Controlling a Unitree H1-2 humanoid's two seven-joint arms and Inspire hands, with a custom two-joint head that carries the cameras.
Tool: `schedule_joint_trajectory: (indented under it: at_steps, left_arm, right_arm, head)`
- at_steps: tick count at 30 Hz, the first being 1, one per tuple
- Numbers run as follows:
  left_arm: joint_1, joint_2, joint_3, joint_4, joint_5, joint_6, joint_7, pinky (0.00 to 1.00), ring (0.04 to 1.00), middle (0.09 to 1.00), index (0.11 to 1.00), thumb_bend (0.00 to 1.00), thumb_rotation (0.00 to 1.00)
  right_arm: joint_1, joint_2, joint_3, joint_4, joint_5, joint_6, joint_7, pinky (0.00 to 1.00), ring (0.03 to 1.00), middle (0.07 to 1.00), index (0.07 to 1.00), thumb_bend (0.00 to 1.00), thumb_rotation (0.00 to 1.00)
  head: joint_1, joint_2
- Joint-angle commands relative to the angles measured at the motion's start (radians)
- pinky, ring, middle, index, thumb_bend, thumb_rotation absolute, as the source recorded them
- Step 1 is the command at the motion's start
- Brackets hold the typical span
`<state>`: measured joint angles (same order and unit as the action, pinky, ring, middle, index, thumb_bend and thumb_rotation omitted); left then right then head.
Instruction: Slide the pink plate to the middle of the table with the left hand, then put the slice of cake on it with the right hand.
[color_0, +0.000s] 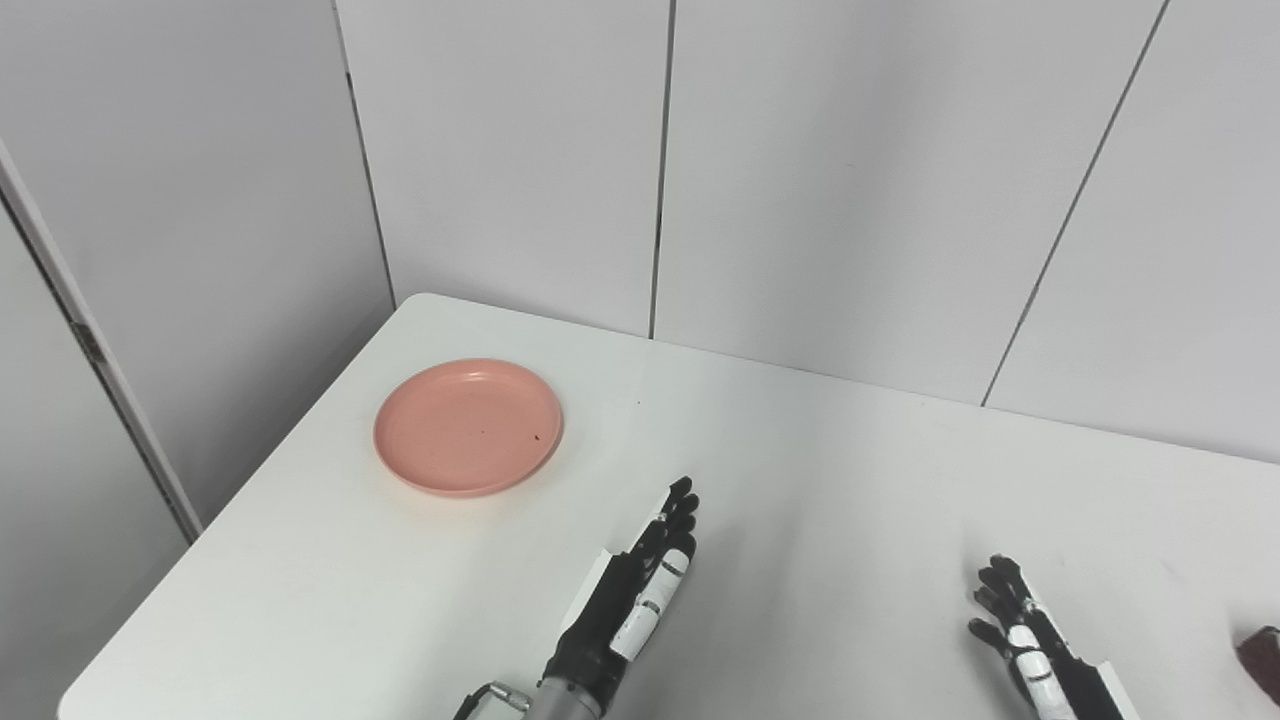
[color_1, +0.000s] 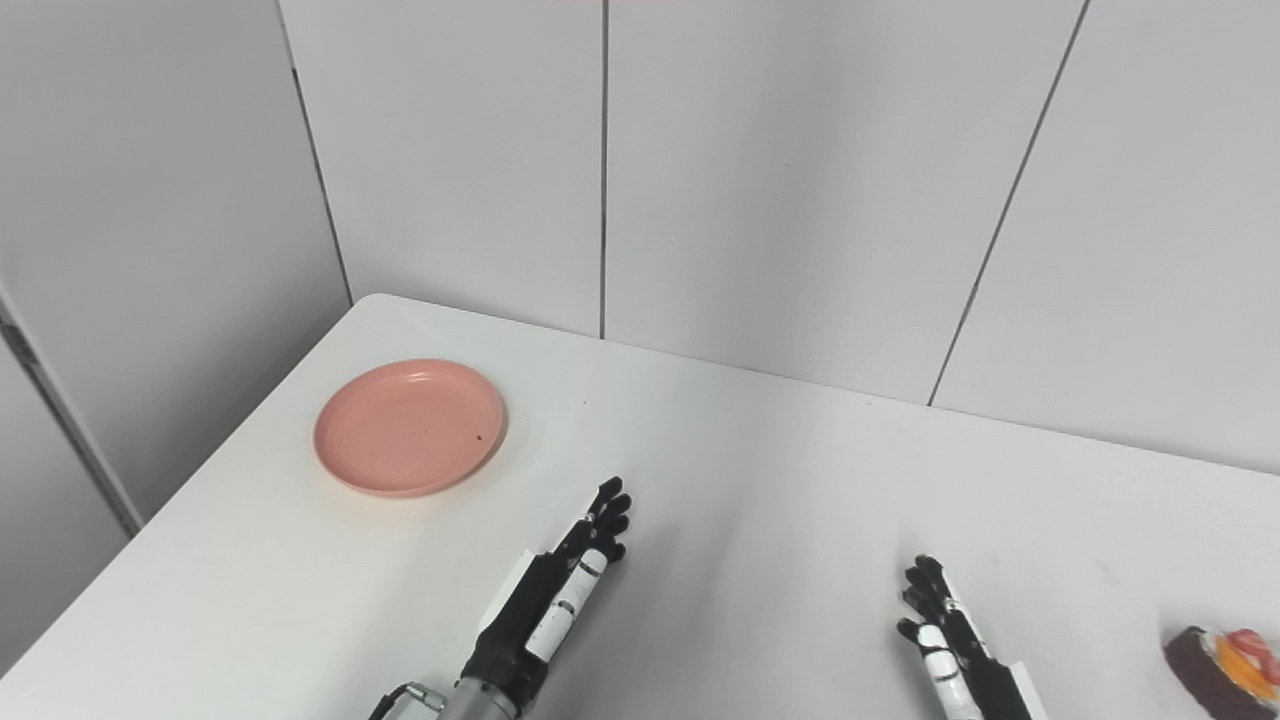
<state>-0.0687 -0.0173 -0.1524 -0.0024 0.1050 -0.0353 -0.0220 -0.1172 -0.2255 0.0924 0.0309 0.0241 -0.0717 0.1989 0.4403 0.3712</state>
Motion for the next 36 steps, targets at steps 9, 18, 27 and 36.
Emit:
schedule_joint_trajectory:
  at_steps: [9,18,27,36]
  left_arm:
    - [0.019,-0.023,-0.038,0.069,0.003,0.042,-0.027,0.93,0.967,0.978,0.966,0.47,0.99]
    - [0.023,-0.010,-0.045,-0.025,-0.019,0.053,-0.050,0.94,0.975,0.984,0.962,0.42,1.00]
    - [-0.085,-0.011,-0.018,-0.132,-0.069,0.038,-0.053,0.94,0.948,0.967,0.943,0.41,1.00]
    - [-0.183,-0.010,0.070,-0.284,-0.134,0.143,-0.038,0.89,0.907,0.927,0.921,0.48,0.98]
  right_arm:
    - [0.001,-0.004,0.004,0.022,-0.008,0.034,0.013,0.96,0.944,0.953,0.965,0.23,1.00]
    - [0.017,0.004,0.009,-0.009,-0.005,0.044,0.015,1.00,0.956,0.967,0.976,0.27,1.00]
    - [0.009,-0.007,0.000,-0.007,-0.010,0.062,0.010,0.98,0.944,0.953,0.965,0.27,1.00]
    - [0.003,-0.016,-0.006,0.000,-0.001,0.065,0.024,0.97,0.945,0.956,0.966,0.21,1.00]
  head:
    - [0.005,0.020]
    - [-0.013,0.022]
    - [0.001,0.013]
    - [0.019,0.016]
